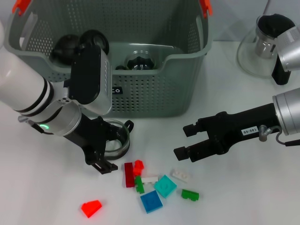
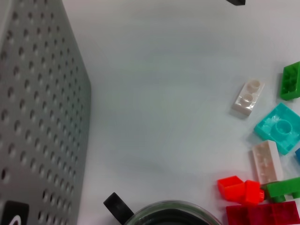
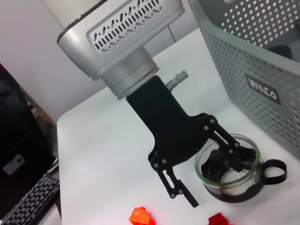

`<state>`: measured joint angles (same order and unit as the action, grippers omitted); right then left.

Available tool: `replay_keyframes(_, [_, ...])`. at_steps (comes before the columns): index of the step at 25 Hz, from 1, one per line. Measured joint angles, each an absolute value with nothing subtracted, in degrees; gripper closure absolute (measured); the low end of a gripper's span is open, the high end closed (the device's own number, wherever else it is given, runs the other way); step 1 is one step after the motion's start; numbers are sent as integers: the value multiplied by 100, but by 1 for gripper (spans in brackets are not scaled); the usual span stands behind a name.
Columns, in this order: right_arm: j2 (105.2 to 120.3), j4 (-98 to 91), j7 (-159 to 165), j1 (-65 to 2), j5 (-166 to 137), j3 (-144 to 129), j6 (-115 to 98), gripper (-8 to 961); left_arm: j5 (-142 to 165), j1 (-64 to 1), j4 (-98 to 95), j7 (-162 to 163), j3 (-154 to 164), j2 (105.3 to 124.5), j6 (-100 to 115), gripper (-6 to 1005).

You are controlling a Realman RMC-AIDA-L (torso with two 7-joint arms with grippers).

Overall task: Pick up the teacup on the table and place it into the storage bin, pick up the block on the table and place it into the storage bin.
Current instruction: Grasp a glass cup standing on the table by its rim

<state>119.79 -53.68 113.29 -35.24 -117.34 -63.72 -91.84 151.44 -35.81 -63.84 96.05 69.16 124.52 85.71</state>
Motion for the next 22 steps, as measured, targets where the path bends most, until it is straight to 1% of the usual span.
replay_keyframes(8, [11979, -5369, 11305, -3507, -11733, -6372, -9155, 22, 15153, -3630, -6250, 9777, 7020, 12453, 8509, 175])
replay_keyframes(13, [11979, -5370, 11298, -3496, -11733, -6372, -9150, 23, 15280, -3665, -6188, 9928, 7112, 12455, 8460, 287])
replay_keyframes(16, [11973, -5370, 11293, -3497, -11727, -6372, -9149, 23, 15289, -3674, -6194, 9983, 7142, 12458, 8529, 563])
replay_keyframes(21, [11971, -5378, 11286, -3498, -11724, -6372, -9149, 23, 15292, -3700, -6178, 10028, 7167, 12448, 8562, 775])
replay_keyframes(22, [11971, -5382, 11286, -3498, -11724, -6372, -9149, 23, 15293, -3700, -6178, 10040, 7167, 12448, 8563, 789])
